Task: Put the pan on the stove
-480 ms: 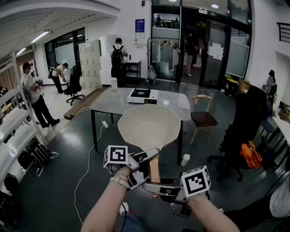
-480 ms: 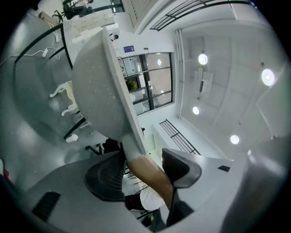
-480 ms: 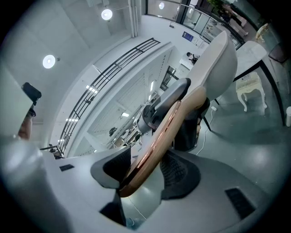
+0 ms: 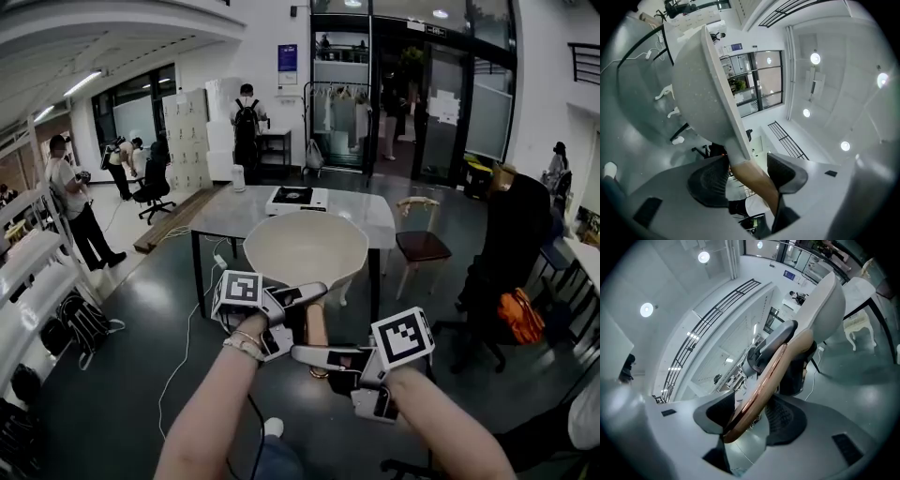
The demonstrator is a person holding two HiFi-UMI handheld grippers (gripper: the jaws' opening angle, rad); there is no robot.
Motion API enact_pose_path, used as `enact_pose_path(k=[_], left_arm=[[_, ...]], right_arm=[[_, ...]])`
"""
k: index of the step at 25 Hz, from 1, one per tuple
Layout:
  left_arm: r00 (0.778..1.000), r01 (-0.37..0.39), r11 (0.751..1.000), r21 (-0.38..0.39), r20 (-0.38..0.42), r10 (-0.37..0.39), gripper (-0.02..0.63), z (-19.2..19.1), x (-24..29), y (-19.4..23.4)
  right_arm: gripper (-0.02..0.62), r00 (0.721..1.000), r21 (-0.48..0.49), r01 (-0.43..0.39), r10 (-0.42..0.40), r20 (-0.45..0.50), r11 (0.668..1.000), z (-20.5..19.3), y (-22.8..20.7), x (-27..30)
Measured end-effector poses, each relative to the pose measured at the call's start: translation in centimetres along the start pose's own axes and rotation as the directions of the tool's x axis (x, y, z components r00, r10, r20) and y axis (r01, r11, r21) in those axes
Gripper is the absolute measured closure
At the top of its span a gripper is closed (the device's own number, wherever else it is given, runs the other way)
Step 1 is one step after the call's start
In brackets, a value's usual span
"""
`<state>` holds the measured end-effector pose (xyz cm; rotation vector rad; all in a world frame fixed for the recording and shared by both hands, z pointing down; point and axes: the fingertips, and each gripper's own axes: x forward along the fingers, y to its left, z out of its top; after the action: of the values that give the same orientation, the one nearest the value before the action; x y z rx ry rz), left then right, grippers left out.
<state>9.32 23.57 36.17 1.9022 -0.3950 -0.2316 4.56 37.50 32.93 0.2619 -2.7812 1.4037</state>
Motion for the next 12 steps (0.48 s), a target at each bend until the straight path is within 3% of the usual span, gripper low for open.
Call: enact_pose_path(k=[12], left_arm=[[0.999, -0.005, 1.000, 0.003, -0.033, 0.005, 0.342, 3.2, 0.5, 0.9]], right_arm=[[0.382, 0.999, 0.006, -0.001, 0.000, 0.044, 1.000, 2.9, -1.5, 1.7]])
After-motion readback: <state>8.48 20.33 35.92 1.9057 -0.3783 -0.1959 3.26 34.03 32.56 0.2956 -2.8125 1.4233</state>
